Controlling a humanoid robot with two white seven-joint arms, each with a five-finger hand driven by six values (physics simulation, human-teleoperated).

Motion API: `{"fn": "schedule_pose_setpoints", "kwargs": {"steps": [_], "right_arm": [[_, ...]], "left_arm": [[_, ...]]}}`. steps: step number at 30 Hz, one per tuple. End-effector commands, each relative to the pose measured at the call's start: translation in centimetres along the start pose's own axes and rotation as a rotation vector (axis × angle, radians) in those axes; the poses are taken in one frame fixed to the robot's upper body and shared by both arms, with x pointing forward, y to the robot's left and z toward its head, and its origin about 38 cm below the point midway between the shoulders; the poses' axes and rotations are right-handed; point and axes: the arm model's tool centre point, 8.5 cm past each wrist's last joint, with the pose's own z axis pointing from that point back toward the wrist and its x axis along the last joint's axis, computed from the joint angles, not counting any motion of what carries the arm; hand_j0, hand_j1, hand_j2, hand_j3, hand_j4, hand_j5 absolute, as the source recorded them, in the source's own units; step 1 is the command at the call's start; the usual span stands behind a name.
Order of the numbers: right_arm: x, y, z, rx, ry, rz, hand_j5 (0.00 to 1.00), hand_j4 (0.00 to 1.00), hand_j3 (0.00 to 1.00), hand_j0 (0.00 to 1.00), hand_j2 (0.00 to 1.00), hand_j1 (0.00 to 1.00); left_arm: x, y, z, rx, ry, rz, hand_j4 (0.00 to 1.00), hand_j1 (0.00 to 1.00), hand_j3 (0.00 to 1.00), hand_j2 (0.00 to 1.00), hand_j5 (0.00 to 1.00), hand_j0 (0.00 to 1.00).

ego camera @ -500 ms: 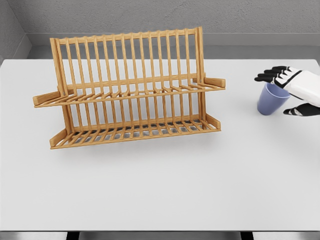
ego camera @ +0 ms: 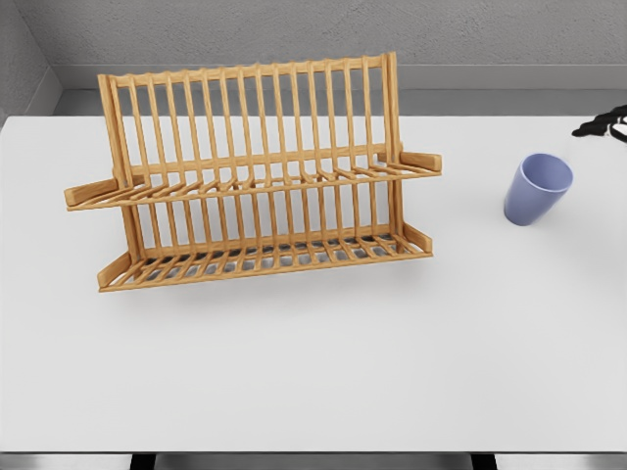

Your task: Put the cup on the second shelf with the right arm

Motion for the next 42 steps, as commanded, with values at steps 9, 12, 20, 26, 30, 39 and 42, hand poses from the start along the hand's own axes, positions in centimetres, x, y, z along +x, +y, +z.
{"fn": "schedule_pose_setpoints", "kwargs": {"steps": [9, 12, 20, 26, 30, 39, 42], "right_arm": [[-0.9, 3.6, -6.8, 0.126, -0.037, -0.124, 1.0, 1.0, 1.0, 1.0, 1.0, 1.0], [-0.8, 4.1, -7.1, 0.137, -0.041, -0.132, 1.0, 1.0, 1.0, 1.0, 1.0, 1.0], [-0.3, 5.4, -10.8, 0.191, -0.068, -0.162, 1.0, 1.0, 1.0, 1.0, 1.0, 1.0], [-0.4, 6.0, -11.0, 0.212, -0.065, -0.167, 1.0, 1.0, 1.0, 1.0, 1.0, 1.0], [-0.9, 6.5, -10.8, 0.219, -0.048, -0.183, 1.0, 1.0, 1.0, 1.0, 1.0, 1.0], [-1.5, 6.7, -11.1, 0.215, -0.029, -0.206, 1.0, 1.0, 1.0, 1.0, 1.0, 1.0], [-1.2, 6.4, -11.7, 0.206, -0.041, -0.205, 1.0, 1.0, 1.0, 1.0, 1.0, 1.0]], "left_arm": [[0.0, 0.0, 0.0, 0.0, 0.0, 0.0, 1.0, 1.0, 1.0, 1.0, 1.0, 1.0], [0.0, 0.0, 0.0, 0.0, 0.001, 0.0, 1.0, 1.0, 1.0, 1.0, 1.0, 1.0], [0.0, 0.0, 0.0, 0.0, 0.001, 0.001, 1.0, 1.0, 1.0, 1.0, 1.0, 1.0], [0.0, 0.0, 0.0, 0.0, 0.0, 0.0, 1.0, 1.0, 1.0, 1.0, 1.0, 1.0], [0.0, 0.0, 0.0, 0.0, 0.001, 0.0, 1.0, 1.0, 1.0, 1.0, 1.0, 1.0], [0.0, 0.0, 0.0, 0.0, 0.0, 0.0, 1.0, 1.0, 1.0, 1.0, 1.0, 1.0], [-0.1, 0.0, 0.0, 0.0, 0.003, 0.0, 1.0, 1.0, 1.0, 1.0, 1.0, 1.0]]}}
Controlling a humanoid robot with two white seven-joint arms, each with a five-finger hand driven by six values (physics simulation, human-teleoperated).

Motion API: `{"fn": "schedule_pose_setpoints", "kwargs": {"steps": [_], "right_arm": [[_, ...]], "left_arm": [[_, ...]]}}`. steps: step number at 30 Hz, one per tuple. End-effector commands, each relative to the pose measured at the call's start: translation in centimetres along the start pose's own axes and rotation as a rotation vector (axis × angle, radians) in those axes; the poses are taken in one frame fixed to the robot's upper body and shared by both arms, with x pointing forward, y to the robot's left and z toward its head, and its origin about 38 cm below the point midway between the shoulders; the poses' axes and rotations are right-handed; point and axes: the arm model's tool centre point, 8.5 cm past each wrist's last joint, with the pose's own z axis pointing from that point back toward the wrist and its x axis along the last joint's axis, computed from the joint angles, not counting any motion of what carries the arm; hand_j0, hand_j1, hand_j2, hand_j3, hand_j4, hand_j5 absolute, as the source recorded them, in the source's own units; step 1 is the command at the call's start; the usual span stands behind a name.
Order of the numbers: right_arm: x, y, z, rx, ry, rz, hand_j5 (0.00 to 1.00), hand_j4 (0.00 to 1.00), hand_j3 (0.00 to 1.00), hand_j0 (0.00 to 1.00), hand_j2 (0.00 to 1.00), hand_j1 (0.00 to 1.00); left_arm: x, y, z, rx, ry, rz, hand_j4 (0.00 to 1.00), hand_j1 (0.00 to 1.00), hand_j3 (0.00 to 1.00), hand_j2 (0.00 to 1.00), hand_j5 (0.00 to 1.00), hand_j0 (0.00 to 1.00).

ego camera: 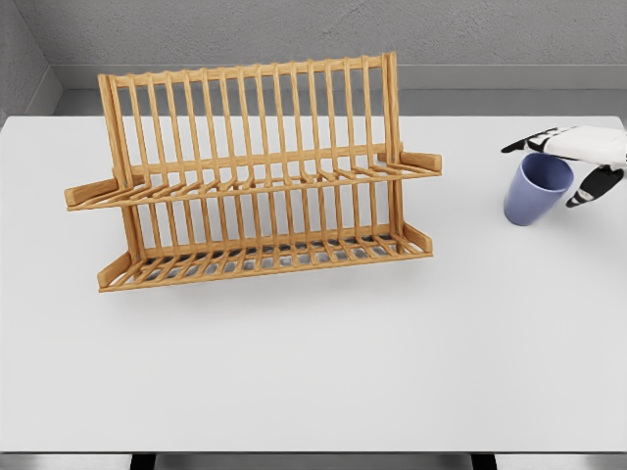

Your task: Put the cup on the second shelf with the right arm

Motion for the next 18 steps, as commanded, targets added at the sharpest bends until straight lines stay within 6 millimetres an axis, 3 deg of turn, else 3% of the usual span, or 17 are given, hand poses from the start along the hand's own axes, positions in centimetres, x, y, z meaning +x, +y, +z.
{"fn": "schedule_pose_setpoints", "kwargs": {"steps": [1, 5, 6, 8, 10, 18], "right_arm": [[0.01, 0.15, -0.36, -0.003, -0.003, -0.015, 1.0, 1.0, 1.0, 1.0, 1.0, 1.0], [-0.06, 0.28, -0.4, 0.004, 0.001, -0.011, 1.0, 1.0, 1.0, 1.0, 1.0, 1.0], [-0.06, 0.28, -0.4, 0.004, 0.001, -0.011, 0.85, 0.85, 0.85, 0.85, 0.85, 0.85], [-0.07, 0.29, -0.4, 0.006, 0.003, -0.009, 0.69, 0.69, 0.69, 0.69, 0.69, 0.69], [-0.04, 0.18, -0.35, 0.006, 0.004, -0.004, 0.65, 0.65, 0.65, 0.65, 0.65, 0.65], [0.04, -0.3, -0.09, -0.006, 0.003, 0.004, 0.65, 0.65, 0.65, 0.65, 0.65, 0.65]], "left_arm": [[-0.03, 0.01, 0.0, 0.0, 0.001, 0.001, 1.0, 1.0, 1.0, 1.0, 1.0, 1.0], [0.0, 0.0, 0.0, 0.0, 0.001, 0.0, 1.0, 1.0, 1.0, 1.0, 1.0, 1.0], [-0.03, 0.01, 0.0, 0.0, 0.001, 0.001, 1.0, 1.0, 1.0, 1.0, 1.0, 1.0], [0.02, 0.0, 0.0, 0.0, -0.001, 0.0, 1.0, 1.0, 1.0, 1.0, 1.0, 1.0], [0.02, 0.0, 0.0, 0.0, -0.001, 0.0, 1.0, 1.0, 1.0, 1.0, 1.0, 1.0], [0.02, 0.0, 0.0, 0.0, -0.001, 0.0, 1.0, 1.0, 1.0, 1.0, 1.0, 1.0]]}}
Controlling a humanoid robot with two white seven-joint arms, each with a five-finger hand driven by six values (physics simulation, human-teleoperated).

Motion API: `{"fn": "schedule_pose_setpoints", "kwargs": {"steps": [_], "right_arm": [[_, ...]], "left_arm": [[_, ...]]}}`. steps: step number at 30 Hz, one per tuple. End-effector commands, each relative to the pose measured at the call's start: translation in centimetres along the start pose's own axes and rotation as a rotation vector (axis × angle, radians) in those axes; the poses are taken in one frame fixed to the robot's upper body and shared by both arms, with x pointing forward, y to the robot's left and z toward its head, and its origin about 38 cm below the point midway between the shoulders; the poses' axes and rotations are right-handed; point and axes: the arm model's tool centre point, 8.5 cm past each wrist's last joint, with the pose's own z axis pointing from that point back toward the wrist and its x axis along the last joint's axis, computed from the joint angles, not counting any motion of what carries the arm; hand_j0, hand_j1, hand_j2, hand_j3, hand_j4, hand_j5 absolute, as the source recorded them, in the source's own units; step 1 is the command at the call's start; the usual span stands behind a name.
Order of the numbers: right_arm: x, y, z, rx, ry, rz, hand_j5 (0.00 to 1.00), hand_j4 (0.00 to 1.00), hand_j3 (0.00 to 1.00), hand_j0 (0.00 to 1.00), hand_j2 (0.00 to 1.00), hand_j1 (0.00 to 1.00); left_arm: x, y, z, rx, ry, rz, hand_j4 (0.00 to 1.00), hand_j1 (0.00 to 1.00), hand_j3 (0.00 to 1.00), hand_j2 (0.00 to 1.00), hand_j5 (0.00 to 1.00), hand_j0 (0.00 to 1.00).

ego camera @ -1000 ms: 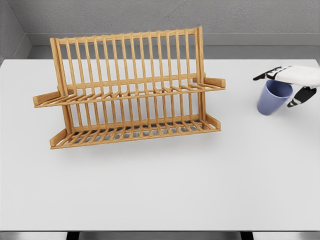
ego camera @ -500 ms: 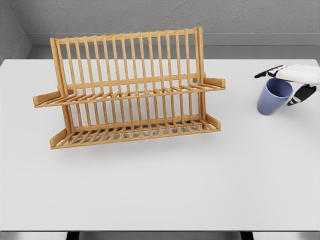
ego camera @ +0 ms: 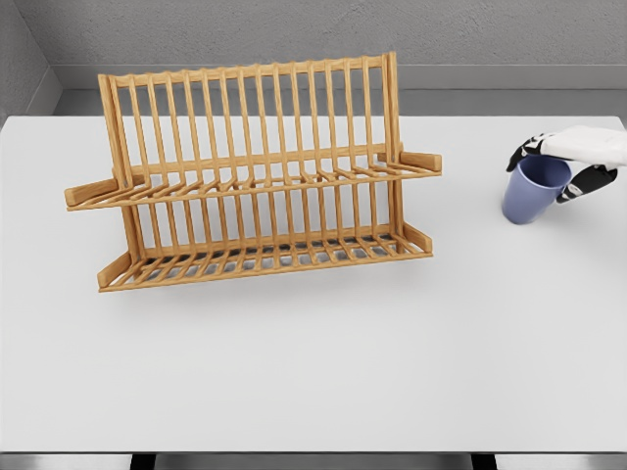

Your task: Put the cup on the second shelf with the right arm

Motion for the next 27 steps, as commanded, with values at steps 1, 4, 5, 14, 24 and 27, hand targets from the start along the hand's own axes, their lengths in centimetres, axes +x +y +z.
{"fn": "schedule_pose_setpoints", "kwargs": {"steps": [1, 4, 5, 14, 24, 27], "right_arm": [[-0.1, -0.3, 0.3, -0.01, 0.003, -0.002, 0.65, 0.65, 0.65, 0.65, 0.65, 0.65], [0.0, -0.7, 0.4, -0.019, 0.001, 0.003, 0.65, 0.65, 0.65, 0.65, 0.65, 0.65], [-0.1, -1.1, 0.6, -0.034, 0.004, 0.001, 0.65, 0.65, 0.65, 0.65, 0.65, 0.65], [0.0, -3.1, 1.2, -0.08, 0.005, 0.015, 0.65, 0.65, 0.65, 0.65, 0.65, 0.65], [3.0, -6.8, 2.0, -0.174, -0.063, 0.107, 0.65, 0.65, 0.65, 0.65, 0.65, 0.65], [3.7, -7.5, 2.1, -0.189, -0.078, 0.125, 0.65, 0.65, 0.65, 0.65, 0.65, 0.65]], "left_arm": [[0.0, 0.0, 0.0, 0.0, -0.001, 0.0, 1.0, 1.0, 1.0, 1.0, 1.0, 1.0], [-0.1, 0.0, 0.0, 0.0, 0.002, 0.0, 1.0, 1.0, 1.0, 1.0, 1.0, 1.0], [0.0, 0.0, 0.0, 0.0, -0.001, 0.0, 1.0, 1.0, 1.0, 1.0, 1.0, 1.0], [0.0, 0.0, 0.0, 0.0, 0.001, 0.001, 1.0, 1.0, 1.0, 1.0, 1.0, 1.0], [0.0, 0.0, 0.0, 0.0, 0.001, 0.001, 1.0, 1.0, 1.0, 1.0, 1.0, 1.0], [0.0, 0.0, 0.0, 0.0, -0.001, 0.0, 1.0, 1.0, 1.0, 1.0, 1.0, 1.0]]}}
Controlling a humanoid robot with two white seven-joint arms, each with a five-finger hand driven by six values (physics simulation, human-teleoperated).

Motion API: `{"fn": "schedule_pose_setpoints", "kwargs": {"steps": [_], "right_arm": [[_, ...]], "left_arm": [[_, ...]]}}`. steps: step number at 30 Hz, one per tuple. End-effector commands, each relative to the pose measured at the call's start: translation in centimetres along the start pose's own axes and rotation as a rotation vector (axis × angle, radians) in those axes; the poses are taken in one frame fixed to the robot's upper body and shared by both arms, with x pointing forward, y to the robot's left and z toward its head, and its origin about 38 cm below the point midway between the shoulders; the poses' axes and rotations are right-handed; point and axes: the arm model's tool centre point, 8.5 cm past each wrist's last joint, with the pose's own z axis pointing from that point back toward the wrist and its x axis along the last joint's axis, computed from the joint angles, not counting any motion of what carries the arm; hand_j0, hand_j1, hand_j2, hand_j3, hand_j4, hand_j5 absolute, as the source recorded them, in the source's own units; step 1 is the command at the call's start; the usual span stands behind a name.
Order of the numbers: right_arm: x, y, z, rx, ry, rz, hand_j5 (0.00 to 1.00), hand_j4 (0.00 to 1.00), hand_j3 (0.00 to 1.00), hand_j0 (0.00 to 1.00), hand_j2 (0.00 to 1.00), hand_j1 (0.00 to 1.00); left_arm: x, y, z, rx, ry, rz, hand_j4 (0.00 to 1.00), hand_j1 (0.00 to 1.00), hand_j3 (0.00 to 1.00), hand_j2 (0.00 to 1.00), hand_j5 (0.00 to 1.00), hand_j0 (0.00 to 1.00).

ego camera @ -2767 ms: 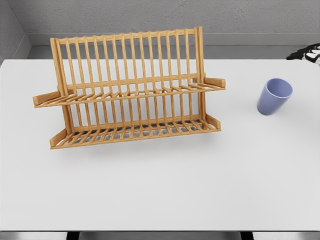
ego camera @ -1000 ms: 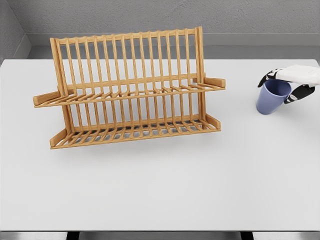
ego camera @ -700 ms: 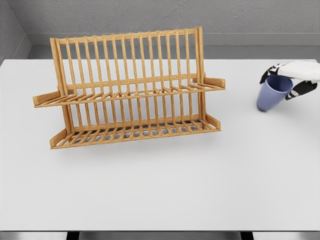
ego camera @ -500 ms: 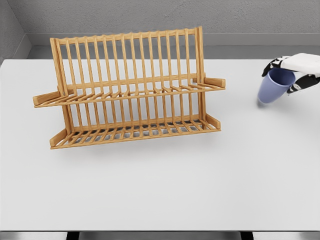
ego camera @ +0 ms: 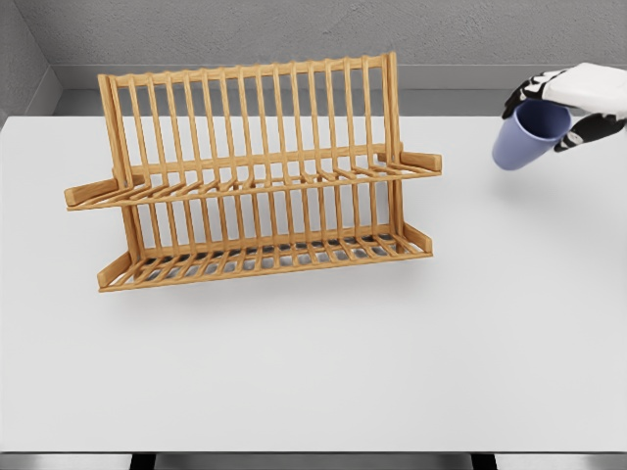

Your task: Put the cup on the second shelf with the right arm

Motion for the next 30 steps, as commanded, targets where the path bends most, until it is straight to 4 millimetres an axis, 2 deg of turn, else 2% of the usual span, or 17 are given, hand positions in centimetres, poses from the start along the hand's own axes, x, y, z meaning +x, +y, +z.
{"fn": "schedule_pose_setpoints", "kwargs": {"steps": [1, 5, 9, 16, 18, 30], "right_arm": [[0.4, -1.4, 0.5, -0.042, -0.007, 0.015, 0.65, 0.65, 0.65, 0.65, 0.65, 0.65], [0.8, -1.8, 0.2, -0.056, -0.021, 0.021, 0.65, 0.65, 0.65, 0.65, 0.65, 0.65], [2.3, -2.8, -0.1, -0.071, -0.058, 0.059, 0.65, 0.65, 0.65, 0.65, 0.65, 0.65], [6.0, -4.5, -0.7, -0.1, -0.147, 0.147, 0.65, 0.65, 0.65, 0.65, 0.65, 0.65], [6.4, -4.7, -0.8, -0.104, -0.159, 0.158, 0.65, 0.65, 0.65, 0.65, 0.65, 0.65], [12.2, -6.4, -1.8, -0.152, -0.3, 0.265, 0.65, 0.65, 0.65, 0.65, 0.65, 0.65]], "left_arm": [[0.0, 0.0, 0.0, 0.0, 0.001, 0.0, 1.0, 1.0, 1.0, 1.0, 1.0, 1.0], [0.0, 0.0, 0.0, 0.0, 0.001, 0.0, 1.0, 1.0, 1.0, 1.0, 1.0, 1.0], [0.0, 0.0, 0.0, 0.0, 0.0, 0.0, 1.0, 1.0, 1.0, 1.0, 1.0, 1.0], [0.0, 0.0, 0.0, 0.0, 0.001, 0.0, 1.0, 1.0, 1.0, 1.0, 1.0, 1.0], [0.0, 0.0, 0.0, 0.0, 0.0, 0.0, 1.0, 1.0, 1.0, 1.0, 1.0, 1.0], [0.0, 0.0, 0.0, 0.0, 0.0, 0.0, 1.0, 1.0, 1.0, 1.0, 1.0, 1.0]]}}
